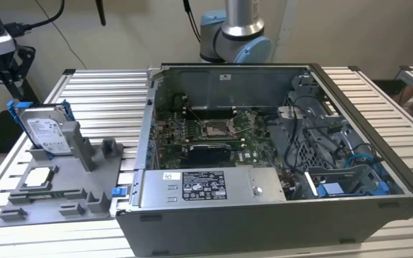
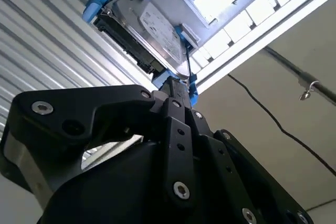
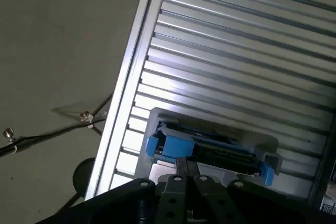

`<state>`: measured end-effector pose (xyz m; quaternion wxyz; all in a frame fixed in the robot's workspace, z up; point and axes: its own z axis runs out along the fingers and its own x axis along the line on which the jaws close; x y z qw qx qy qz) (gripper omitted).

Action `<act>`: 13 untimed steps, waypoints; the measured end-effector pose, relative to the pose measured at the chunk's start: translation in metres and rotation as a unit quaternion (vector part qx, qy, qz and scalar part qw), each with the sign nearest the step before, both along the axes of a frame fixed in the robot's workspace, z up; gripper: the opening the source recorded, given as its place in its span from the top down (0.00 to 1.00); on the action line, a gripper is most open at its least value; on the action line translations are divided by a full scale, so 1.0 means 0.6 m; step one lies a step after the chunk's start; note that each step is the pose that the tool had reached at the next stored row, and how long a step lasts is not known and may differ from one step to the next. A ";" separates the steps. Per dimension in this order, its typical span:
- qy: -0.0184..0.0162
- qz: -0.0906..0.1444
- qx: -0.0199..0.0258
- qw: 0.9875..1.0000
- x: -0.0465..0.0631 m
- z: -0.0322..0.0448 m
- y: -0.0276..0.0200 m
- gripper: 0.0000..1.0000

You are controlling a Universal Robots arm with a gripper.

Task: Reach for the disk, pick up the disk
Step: 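Pick up the disk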

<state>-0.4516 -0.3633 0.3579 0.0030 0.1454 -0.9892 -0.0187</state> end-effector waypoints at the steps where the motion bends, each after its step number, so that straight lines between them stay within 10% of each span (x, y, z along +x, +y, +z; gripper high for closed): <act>1: 0.000 0.009 0.000 1.000 0.000 0.000 0.0000 1.00; 7: 0.000 0.064 0.000 0.998 0.000 0.000 0.0000 1.00; 13: 0.000 0.116 0.000 0.993 0.000 0.000 0.0000 1.00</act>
